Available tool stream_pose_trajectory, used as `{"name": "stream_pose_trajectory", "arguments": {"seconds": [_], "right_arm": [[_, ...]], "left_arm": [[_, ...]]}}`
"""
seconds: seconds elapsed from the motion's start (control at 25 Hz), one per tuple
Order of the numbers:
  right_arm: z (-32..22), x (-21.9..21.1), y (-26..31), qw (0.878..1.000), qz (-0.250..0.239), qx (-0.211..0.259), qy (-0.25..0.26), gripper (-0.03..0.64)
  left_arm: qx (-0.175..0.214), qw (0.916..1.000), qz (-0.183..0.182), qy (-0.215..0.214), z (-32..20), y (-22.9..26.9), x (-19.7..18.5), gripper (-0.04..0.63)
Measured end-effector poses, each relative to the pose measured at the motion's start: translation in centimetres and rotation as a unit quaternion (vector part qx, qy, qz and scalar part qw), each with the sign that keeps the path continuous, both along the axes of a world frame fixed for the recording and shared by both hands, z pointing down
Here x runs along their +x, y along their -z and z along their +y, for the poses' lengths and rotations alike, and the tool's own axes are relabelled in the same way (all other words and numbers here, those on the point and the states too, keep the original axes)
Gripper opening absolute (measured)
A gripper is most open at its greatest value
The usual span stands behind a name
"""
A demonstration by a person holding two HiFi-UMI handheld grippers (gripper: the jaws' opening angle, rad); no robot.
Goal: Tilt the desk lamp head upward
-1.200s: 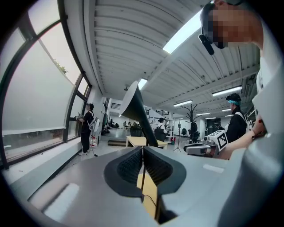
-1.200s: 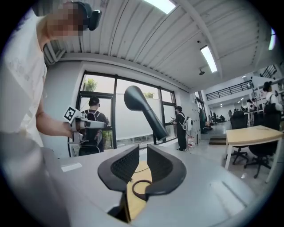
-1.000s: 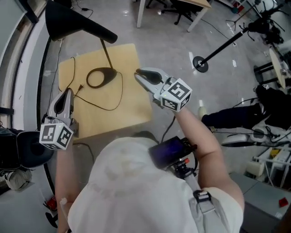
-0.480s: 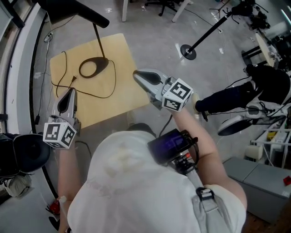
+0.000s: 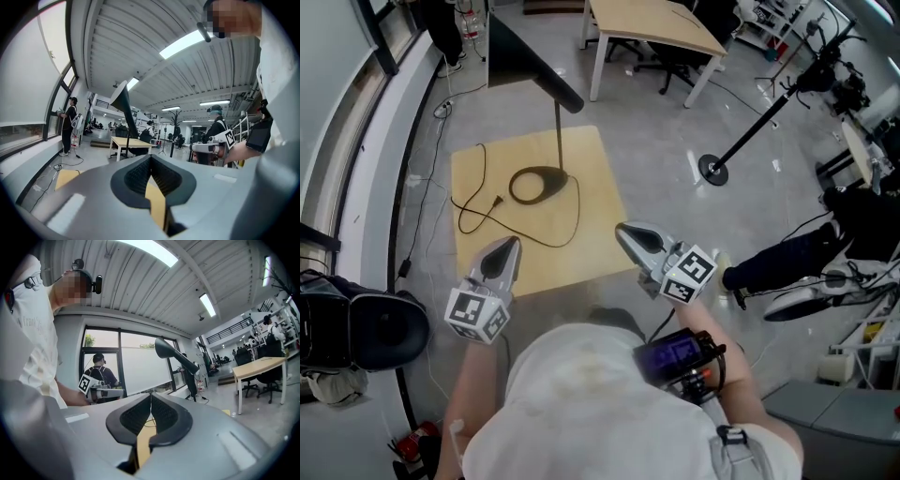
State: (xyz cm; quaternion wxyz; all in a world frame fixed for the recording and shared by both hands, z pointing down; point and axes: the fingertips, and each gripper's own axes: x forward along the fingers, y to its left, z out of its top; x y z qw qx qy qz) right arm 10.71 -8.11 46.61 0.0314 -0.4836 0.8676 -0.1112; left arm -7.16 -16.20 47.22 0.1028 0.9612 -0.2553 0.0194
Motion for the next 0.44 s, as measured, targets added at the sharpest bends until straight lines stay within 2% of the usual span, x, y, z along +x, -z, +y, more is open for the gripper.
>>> {"name": "stream_pose_trajectory", "arguments": {"seconds": [0.44], "right_arm": [[0.8, -3.1, -1.2, 1.000, 0.004, -0.011, -0.009, 0.017]], "left_arm": [[-0.005, 0.9999, 0.005, -0.015, 1.2, -0.6, -2.1, 0.002]]}}
